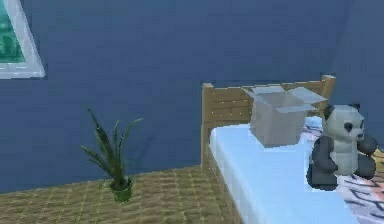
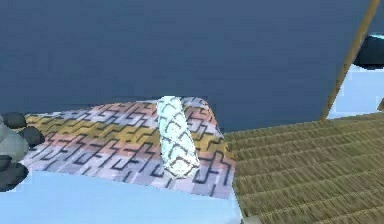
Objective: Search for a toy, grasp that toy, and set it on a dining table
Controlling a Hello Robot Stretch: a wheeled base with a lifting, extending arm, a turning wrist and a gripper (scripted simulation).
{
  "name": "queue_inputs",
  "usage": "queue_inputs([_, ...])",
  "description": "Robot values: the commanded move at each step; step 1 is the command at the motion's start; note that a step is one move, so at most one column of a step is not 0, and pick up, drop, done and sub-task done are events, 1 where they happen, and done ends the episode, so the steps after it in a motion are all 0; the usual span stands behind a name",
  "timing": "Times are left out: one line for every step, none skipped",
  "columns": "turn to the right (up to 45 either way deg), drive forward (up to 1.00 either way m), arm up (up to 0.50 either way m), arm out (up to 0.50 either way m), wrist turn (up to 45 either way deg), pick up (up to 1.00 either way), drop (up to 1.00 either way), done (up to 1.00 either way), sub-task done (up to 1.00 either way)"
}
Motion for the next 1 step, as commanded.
queue_inputs([33.0, 0.00, 0.00, 0.00, 0.0, 0.00, 0.00, 0.00, 0.00])
